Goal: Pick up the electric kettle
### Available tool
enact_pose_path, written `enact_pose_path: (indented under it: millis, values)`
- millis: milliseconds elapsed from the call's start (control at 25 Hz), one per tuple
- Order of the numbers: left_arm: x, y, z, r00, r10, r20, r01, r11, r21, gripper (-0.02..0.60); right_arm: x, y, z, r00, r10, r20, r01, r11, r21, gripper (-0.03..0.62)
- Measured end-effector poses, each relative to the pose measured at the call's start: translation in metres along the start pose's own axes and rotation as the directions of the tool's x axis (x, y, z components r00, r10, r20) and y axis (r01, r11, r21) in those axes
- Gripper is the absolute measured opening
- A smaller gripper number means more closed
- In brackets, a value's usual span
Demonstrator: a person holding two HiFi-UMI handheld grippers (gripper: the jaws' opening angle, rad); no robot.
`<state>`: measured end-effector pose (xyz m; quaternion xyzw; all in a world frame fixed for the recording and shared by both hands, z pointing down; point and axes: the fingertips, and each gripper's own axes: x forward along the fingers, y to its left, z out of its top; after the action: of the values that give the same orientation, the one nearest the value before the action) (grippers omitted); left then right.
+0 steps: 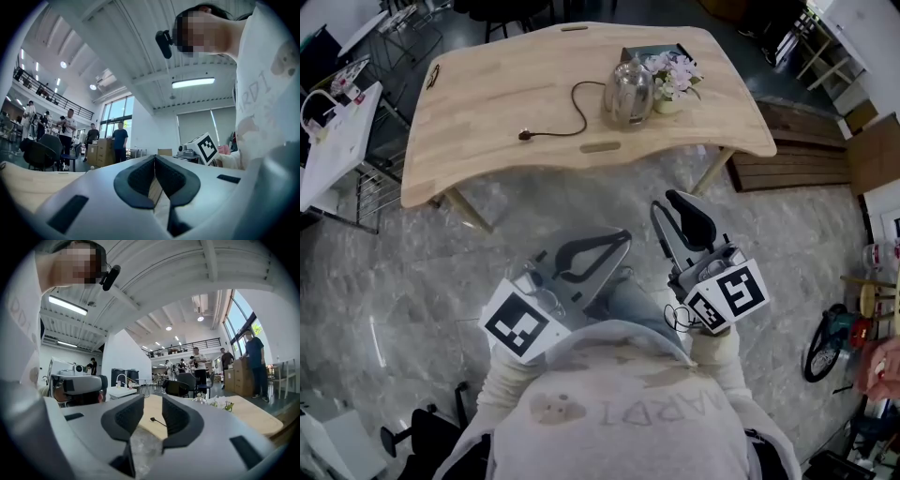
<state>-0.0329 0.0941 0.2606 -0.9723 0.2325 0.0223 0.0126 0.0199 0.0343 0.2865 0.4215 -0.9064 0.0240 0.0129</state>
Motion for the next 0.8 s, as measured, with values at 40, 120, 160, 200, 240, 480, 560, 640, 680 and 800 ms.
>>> enact_pose_path:
  millis: [40, 120, 160, 200, 240, 480, 560, 640, 680, 800]
  values:
    - [-0.002, 0.005, -0.001, 1.000, 0.008, 0.001, -0.008, 1.000, -0.018, 0.014, 0.005, -0.002, -0.004, 1.000, 0.001, -0.015, -0.001, 1.000, -0.003, 0.114]
    - [-0.001, 0.015, -0.002, 1.000, 0.021, 0.003, -0.020, 0.999, -0.033, 0.014, 0.017, -0.009, -0.010, 0.999, 0.000, -0.036, 0.000, 1.000, -0.016, 0.127]
    - [0.001, 0.020, -0.003, 1.000, 0.023, 0.004, -0.023, 0.999, -0.028, 0.014, 0.023, -0.015, -0.012, 0.999, 0.000, -0.042, 0.000, 1.000, -0.021, 0.132]
    - [0.005, 0.025, -0.003, 1.000, 0.023, 0.006, -0.023, 1.000, -0.019, 0.014, 0.030, -0.021, -0.015, 0.999, 0.001, -0.047, -0.002, 1.000, -0.023, 0.141]
    - [0.010, 0.028, -0.003, 1.000, 0.021, 0.007, -0.021, 1.000, -0.011, 0.014, 0.036, -0.027, -0.017, 0.999, 0.003, -0.053, -0.004, 1.000, -0.022, 0.147]
    - [0.035, 0.047, -0.007, 1.000, 0.005, -0.008, -0.005, 1.000, -0.029, 0.014, 0.073, -0.064, -0.034, 0.995, 0.011, -0.100, -0.011, 1.000, 0.002, 0.172]
    - [0.045, 0.058, -0.009, 1.000, 0.005, -0.017, -0.005, 0.999, -0.040, 0.014, 0.087, -0.077, -0.039, 0.993, 0.017, -0.115, -0.016, 1.000, 0.010, 0.176]
    - [0.055, 0.069, -0.011, 1.000, 0.001, -0.026, -0.002, 0.999, -0.041, 0.014, 0.100, -0.092, -0.045, 0.991, 0.023, -0.130, -0.020, 1.000, 0.025, 0.181]
    - [0.060, 0.075, -0.013, 0.999, -0.001, -0.032, -0.001, 0.999, -0.039, 0.014, 0.107, -0.098, -0.049, 0.990, 0.025, -0.137, -0.021, 0.999, 0.032, 0.183]
    - [0.073, 0.092, -0.016, 0.999, 0.003, -0.040, -0.005, 0.999, -0.050, 0.014, 0.125, -0.118, -0.058, 0.987, 0.031, -0.158, -0.022, 0.998, 0.054, 0.187]
